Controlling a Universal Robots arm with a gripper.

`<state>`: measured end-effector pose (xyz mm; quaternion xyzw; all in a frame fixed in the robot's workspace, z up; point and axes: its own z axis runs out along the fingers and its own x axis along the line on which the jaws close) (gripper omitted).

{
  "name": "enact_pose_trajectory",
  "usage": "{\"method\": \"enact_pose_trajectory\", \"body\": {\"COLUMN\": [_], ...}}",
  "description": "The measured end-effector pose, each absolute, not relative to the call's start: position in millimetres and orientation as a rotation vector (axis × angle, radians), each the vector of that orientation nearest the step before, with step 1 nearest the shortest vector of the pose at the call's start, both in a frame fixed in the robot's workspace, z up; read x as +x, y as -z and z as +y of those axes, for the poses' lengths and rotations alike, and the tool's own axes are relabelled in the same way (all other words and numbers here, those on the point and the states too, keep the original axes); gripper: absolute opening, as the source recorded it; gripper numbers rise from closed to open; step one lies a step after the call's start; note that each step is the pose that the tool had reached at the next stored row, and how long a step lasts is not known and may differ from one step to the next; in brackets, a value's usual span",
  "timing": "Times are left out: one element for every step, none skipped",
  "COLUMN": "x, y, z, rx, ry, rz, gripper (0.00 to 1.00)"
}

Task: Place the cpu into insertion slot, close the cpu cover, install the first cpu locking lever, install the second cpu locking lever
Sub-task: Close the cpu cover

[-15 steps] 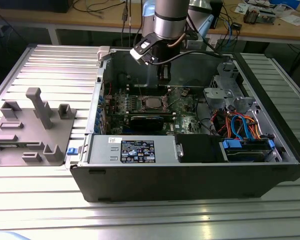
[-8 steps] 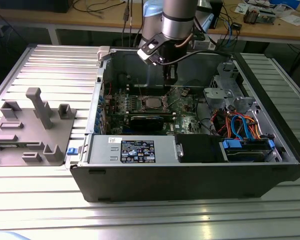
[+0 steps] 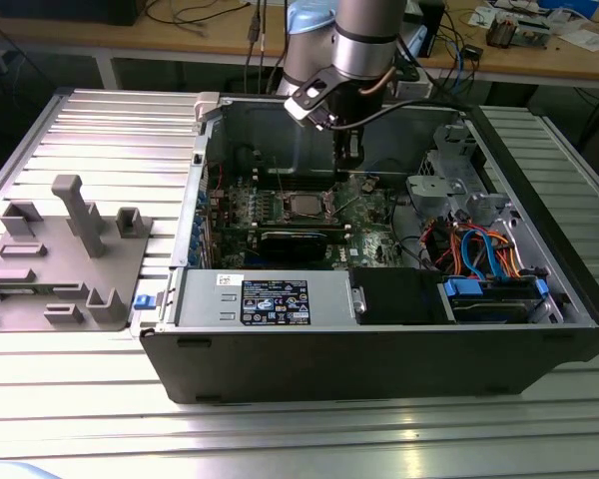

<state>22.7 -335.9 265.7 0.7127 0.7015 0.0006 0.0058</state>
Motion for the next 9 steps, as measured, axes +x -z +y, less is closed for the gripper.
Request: {"method": "enact_pose_trajectory", "body": {"x": [24, 25, 26, 27, 28, 30, 31, 33, 35], "y": [-266, -266, -266, -266, -266, -266, -266, -266, -266], "z": [-336, -336, -336, -336, -336, -336, -336, -336, -336], "rx": [2.231, 2.231, 2.231, 2.231, 2.231, 2.231, 2.231, 2.231, 2.231], "ry": [-0.002, -0.002, -0.002, -0.002, -0.002, -0.002, -0.002, -0.002, -0.002], "rz": [2.196, 2.196, 2.196, 2.196, 2.196, 2.196, 2.196, 2.196, 2.196], "gripper": [0.11, 0.11, 0.11, 0.11, 0.11, 0.11, 0.11, 0.11, 0.11]}}
